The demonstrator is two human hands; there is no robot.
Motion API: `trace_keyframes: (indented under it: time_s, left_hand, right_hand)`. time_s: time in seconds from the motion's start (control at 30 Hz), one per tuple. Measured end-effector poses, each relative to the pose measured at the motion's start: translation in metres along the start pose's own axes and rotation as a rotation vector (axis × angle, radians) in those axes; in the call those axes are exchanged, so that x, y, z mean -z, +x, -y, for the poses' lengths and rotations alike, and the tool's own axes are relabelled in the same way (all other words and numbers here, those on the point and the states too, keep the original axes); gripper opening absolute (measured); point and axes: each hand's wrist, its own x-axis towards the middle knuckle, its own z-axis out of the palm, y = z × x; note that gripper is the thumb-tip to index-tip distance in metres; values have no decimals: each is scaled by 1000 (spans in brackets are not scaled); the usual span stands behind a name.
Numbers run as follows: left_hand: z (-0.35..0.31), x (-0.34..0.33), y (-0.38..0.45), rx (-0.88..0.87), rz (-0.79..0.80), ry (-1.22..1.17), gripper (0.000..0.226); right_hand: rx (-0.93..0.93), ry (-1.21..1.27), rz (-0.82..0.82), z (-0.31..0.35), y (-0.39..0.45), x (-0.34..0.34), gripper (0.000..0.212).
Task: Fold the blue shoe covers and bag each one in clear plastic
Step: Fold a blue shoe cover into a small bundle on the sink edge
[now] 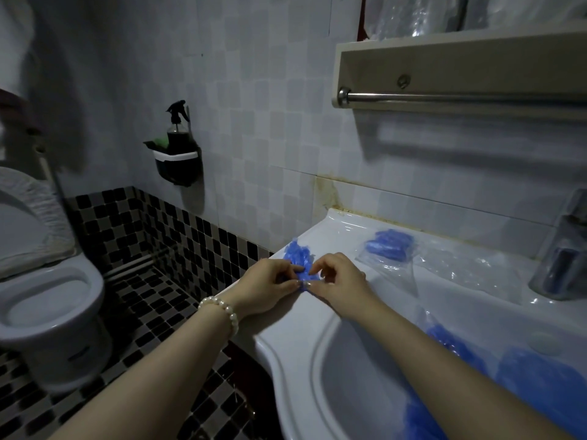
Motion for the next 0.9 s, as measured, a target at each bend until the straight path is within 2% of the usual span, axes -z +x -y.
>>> trace_keyframes:
  time_s: [0.07,0.17,0.3,0.4,0.47,0.53,0.6,0.7,0.77,0.9]
  left_hand:
    - [-1,0,0,-2,-7,-17,28]
    - [2,-1,1,-2,-4,-40,23]
    - [1,0,-2,-11,-7,-135,15]
    - [-1,0,-3,-6,-5,-115,17]
    - [-2,1,-2,-3,-8,-92,15]
    - [-2,1,-2,-2,-2,-78,12]
    - [-2,2,-3,3,-4,-93,15]
    - [-3,2,-4,3,-4,-92,8]
    - [-4,1,-5,-25,-13,-133,17]
    - [-8,2,-9,-69,-37,-47,27]
  right_hand:
    - [85,100,-10,-13,-3,0,22]
    - [113,-8,-41,-14,1,0,6]
    - [-54,-276,52,1,10,-3,19]
    - [-74,-355,16,5,11,-8,15]
    - [7,-230,-51,1,6,-11,11]
    - [117,6,-66,-6,-1,-9,13]
    - [181,99,-64,-11,-6,-5,14]
    - [150,-84,-61,-5,-3,-6,7]
    - [115,-257,-7,2,-1,-5,11]
    - [-52,-278,151,20,0,10,10]
